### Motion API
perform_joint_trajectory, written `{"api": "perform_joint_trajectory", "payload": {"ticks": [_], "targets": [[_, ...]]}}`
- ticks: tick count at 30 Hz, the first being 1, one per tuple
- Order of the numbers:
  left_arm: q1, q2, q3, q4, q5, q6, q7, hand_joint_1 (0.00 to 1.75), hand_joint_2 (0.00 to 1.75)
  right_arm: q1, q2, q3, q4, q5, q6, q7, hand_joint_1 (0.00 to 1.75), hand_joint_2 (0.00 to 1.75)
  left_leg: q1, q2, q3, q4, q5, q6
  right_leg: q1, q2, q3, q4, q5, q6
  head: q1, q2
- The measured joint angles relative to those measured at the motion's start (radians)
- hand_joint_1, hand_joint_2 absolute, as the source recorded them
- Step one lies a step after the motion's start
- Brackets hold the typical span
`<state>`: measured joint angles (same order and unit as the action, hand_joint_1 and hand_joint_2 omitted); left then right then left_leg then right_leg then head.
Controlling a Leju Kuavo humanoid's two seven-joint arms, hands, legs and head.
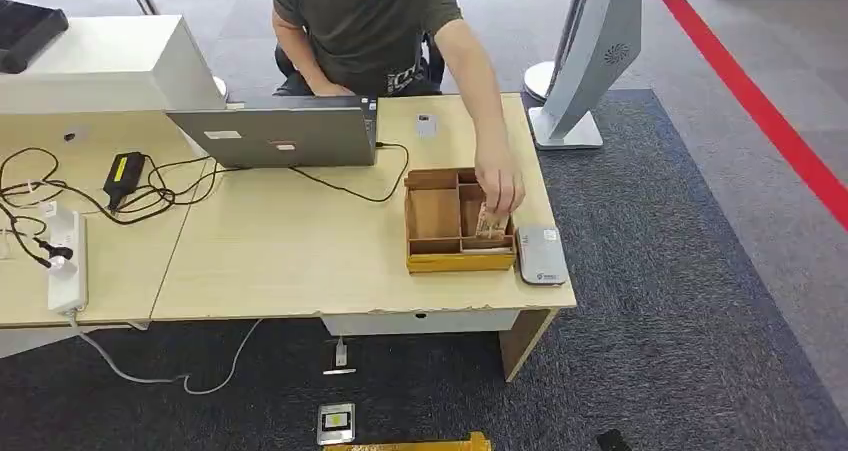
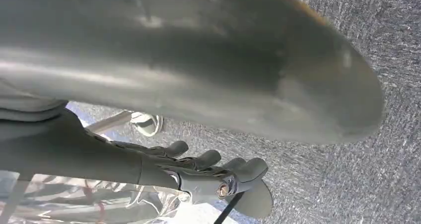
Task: Pass the card to the sensor for recognition and then transmit it.
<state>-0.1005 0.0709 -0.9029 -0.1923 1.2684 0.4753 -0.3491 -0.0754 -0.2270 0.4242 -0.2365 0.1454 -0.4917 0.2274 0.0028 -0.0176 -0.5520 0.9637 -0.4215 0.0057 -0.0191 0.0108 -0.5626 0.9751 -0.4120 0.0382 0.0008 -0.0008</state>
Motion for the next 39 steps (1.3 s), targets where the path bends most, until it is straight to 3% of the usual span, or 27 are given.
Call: {"api": "perform_joint_trajectory", "payload": {"ticks": [5, 22, 29, 39], "targets": [[0.0, -0.002, -0.006, 0.0, 0.024, -0.001, 0.029, 0.0, 0.0, -0.001, -0.001, 0.0, 0.0, -0.007, -0.013, -0.012, 0.0, 0.0, 0.0, 0.0, 0.0, 0.0, 0.0, 0.0, 0.0, 0.0, 0.0, 0.0, 0.0, 0.0, 0.0, 0.0], [0.0, -0.001, -0.015, 0.0, 0.016, 0.0, 0.026, 0.0, 0.0, 0.0, -0.001, 0.001, 0.0, -0.021, -0.014, -0.016, 0.0, 0.0, 0.0, 0.0, 0.0, 0.0, 0.0, 0.0, 0.0, 0.0, 0.0, 0.0, 0.0, 0.0, 0.0, 0.0], [0.0, -0.001, -0.015, 0.0, 0.042, -0.087, 0.044, 0.0, 0.0, 0.0, -0.001, 0.003, 0.0, -0.024, -0.009, -0.006, 0.0, 0.0, 0.0, 0.0, 0.0, 0.0, 0.0, 0.0, 0.0, 0.0, 0.0, 0.0, 0.0, 0.0, 0.0, 0.0], [0.0, 0.001, -0.015, 0.0, 0.05, -0.077, 0.045, 0.0, 0.0, 0.0, -0.001, 0.013, 0.0, -0.023, -0.011, -0.01, 0.0, 0.0, 0.0, 0.0, 0.0, 0.0, 0.0, 0.0, 0.0, 0.0, 0.0, 0.0, 0.0, 0.0, 0.0, 0.0]]}}
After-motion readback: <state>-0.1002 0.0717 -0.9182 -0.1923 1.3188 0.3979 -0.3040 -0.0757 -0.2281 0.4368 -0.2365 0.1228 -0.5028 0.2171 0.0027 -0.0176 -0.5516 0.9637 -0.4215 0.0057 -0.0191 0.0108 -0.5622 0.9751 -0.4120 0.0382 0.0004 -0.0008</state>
